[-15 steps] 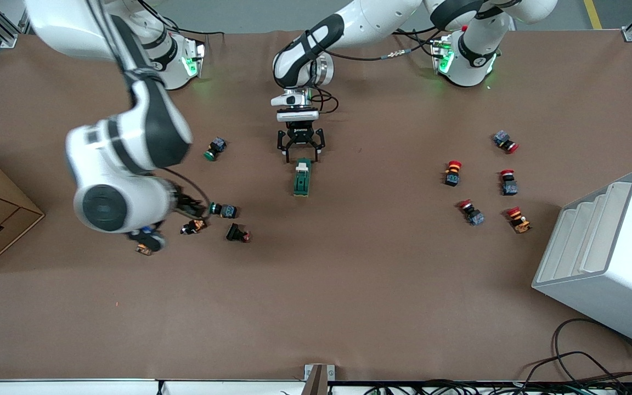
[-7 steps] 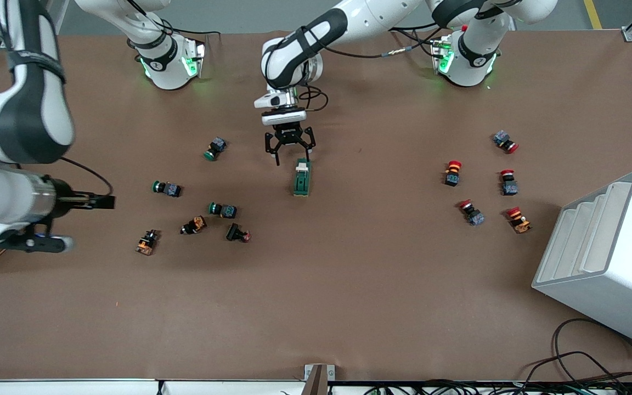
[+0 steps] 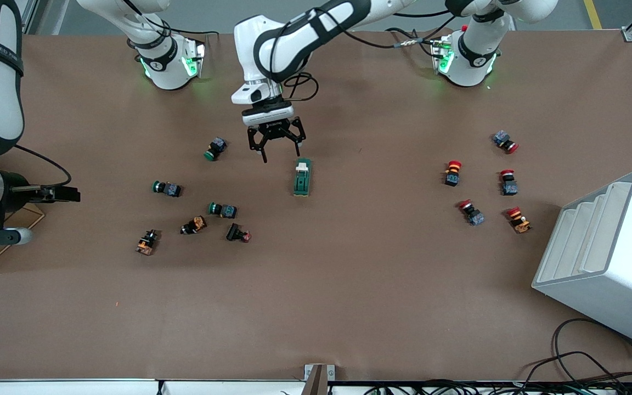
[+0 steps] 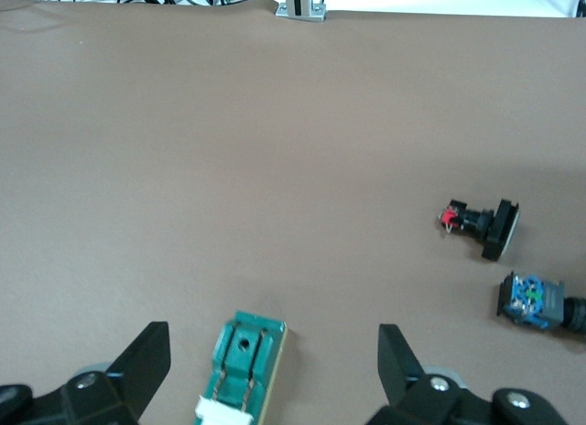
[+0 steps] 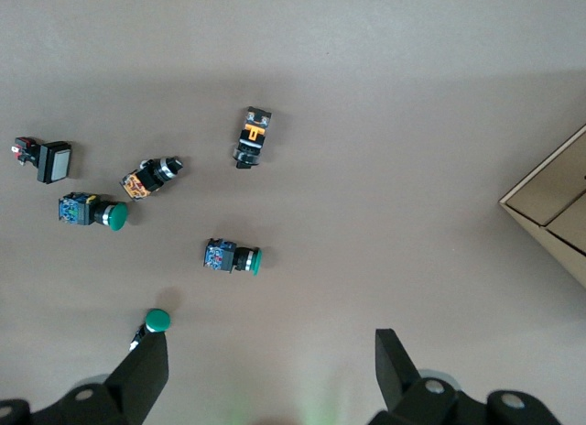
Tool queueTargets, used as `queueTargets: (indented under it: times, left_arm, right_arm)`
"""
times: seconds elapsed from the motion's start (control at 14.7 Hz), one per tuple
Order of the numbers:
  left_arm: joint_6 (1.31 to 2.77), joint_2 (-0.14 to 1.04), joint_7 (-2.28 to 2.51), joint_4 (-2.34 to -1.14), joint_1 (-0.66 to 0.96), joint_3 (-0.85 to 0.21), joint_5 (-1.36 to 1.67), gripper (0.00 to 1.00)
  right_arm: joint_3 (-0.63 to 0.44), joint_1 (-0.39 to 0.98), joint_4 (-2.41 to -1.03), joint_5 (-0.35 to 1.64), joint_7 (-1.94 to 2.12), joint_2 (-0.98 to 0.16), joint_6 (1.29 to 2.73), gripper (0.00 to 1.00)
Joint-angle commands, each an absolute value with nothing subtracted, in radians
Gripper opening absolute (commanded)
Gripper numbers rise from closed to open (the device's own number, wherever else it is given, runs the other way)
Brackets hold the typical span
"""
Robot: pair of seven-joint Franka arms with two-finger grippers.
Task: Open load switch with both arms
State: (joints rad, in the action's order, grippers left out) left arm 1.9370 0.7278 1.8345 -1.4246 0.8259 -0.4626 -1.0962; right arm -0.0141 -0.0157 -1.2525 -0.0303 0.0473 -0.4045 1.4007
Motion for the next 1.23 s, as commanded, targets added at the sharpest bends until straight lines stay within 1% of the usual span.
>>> queueTargets:
  times: [0.0,0.27,0.54,0.75,0.95,1.16]
  left_arm:
    - [1.927,0.681,1.700,-1.410,0.776,-0.465,-0.999,1.00]
    - [1.927,0.634,1.513,-1.353,0.689,-0.465,-0.841,1.00]
    - [1.927,0.552,1.343,-1.345,0.560,-0.466,-0.711,1.00]
    - [1.919,0.493,1.270,-1.339,0.454,-0.466,-0.602,1.00]
    - [1.838,0.416,1.119,-1.339,0.365,-0.466,-0.499,1.00]
    - [1.795,0.362,0.978,-1.339,0.264,-0.466,-0.440,1.00]
  right_arm:
    - [0.011,-0.025,-1.287,-0.063,0.057,-0.371,1.410,1.00]
    - [0.018,-0.014,-1.259,-0.061,0.052,-0.373,1.385,1.00]
    - [0.023,-0.008,-1.235,-0.046,0.048,-0.367,1.347,1.00]
    - [0.025,-0.003,-1.235,-0.037,0.040,-0.341,1.344,1.00]
    - [0.026,0.002,-1.233,-0.029,0.049,-0.312,1.307,1.00]
    - [0.025,-0.003,-1.268,-0.029,0.054,-0.269,1.325,1.00]
